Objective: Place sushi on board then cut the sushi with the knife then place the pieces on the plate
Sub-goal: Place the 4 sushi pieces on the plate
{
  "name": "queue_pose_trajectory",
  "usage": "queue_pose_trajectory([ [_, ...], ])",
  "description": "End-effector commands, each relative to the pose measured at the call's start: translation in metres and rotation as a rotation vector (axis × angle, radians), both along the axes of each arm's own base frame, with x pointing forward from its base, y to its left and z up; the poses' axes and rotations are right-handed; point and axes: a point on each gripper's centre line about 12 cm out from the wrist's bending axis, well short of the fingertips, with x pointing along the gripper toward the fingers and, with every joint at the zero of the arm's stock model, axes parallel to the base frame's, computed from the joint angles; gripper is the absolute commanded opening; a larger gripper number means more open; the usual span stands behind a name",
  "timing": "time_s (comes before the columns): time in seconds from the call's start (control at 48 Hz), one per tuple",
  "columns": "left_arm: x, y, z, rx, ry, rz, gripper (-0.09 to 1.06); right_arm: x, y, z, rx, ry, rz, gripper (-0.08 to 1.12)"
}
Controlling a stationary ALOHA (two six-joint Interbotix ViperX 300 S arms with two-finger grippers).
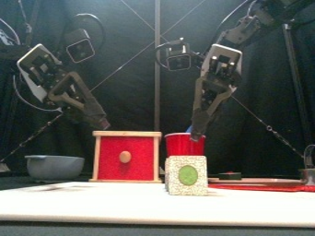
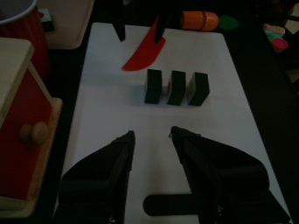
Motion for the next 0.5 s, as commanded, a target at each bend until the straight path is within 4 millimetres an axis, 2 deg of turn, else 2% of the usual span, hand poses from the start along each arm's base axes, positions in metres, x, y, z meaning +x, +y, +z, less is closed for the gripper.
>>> queue_pose_trajectory([
  [0.021, 0.004, 0.001, 0.006, -0.001, -0.023, 0.006, 0.78, 0.015, 0.008, 0.013, 0.003, -0.049, 0.018, 0.83],
  [0.5, 0.003, 0.001, 0.005, 0.002, -0.018, 0.003, 0.78, 0.032, 0.014, -0.004, 0.014, -0.015, 0.024, 0.84],
])
